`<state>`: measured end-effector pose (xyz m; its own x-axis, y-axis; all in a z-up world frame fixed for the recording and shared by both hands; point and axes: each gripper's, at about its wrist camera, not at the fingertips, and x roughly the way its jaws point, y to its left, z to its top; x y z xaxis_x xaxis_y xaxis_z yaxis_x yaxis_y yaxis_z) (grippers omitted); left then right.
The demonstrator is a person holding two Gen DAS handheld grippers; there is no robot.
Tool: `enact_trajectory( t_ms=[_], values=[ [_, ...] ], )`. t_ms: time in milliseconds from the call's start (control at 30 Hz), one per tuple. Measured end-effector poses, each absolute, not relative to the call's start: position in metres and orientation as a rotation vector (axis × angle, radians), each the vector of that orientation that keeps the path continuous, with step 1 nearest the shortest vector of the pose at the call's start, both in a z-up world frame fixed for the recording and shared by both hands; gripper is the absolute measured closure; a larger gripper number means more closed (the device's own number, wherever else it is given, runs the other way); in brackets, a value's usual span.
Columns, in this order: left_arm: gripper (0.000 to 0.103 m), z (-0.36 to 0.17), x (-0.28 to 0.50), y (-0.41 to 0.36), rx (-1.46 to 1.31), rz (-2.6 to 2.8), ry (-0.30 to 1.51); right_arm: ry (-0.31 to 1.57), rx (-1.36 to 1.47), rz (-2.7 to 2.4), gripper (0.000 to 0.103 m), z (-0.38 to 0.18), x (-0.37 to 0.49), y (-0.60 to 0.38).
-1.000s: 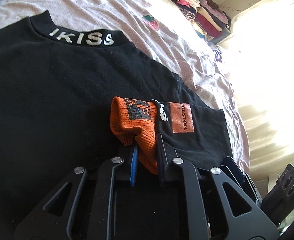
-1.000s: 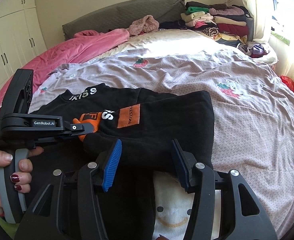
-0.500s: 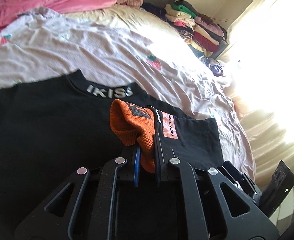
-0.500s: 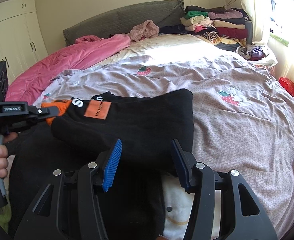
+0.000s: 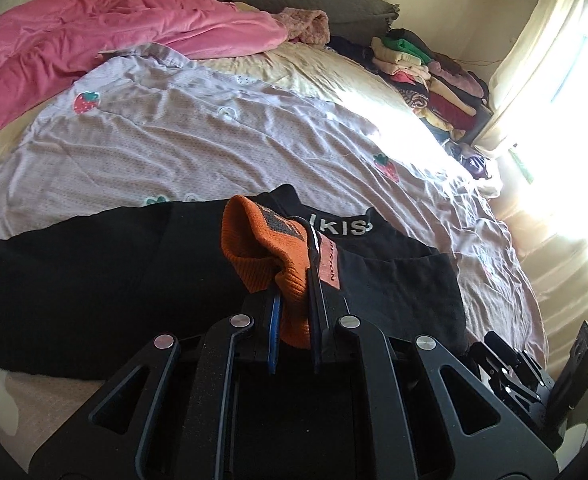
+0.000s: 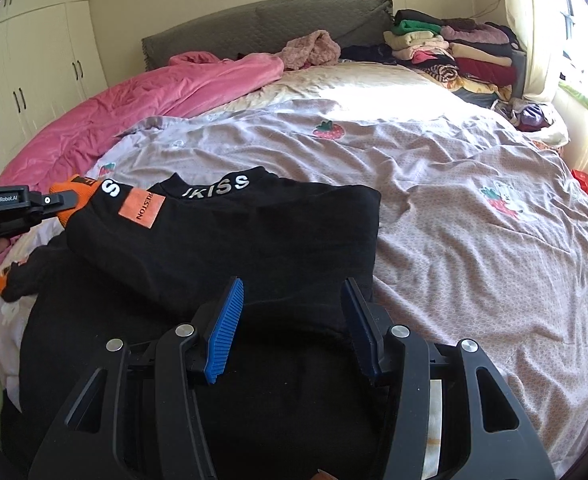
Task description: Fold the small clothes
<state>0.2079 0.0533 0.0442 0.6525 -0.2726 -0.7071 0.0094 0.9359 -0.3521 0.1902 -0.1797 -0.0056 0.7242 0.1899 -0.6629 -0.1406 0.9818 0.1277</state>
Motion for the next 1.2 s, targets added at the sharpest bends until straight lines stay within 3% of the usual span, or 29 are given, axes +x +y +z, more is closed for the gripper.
enact_trajectory(
  t_ms=[567, 633, 967, 1200],
  values=[
    [0.096, 0.014, 0.191, 0.116, -0.435, -0.032, 0.786, 0.757, -0.001, 0.18, 0.053, -0.01, 0.195, -0.158],
    [0.096, 0.008, 0.193, 0.121, -0.433, -0.022, 0.798, 0.758, -0.01, 0.185, 0.048, -0.011, 0.197, -0.153],
    [0.096, -0.014, 0.212, 0.128, -0.489, -0.076, 0.881, 0.764, -0.046, 0.209, 0.047, -0.013, 0.205, -0.135],
    [0.09, -0.028, 0.214, 0.114, -0.433, -0.109, 0.963, 0.766, -0.045, 0.208, 0.044, -0.014, 0.206, -0.134]
  ],
)
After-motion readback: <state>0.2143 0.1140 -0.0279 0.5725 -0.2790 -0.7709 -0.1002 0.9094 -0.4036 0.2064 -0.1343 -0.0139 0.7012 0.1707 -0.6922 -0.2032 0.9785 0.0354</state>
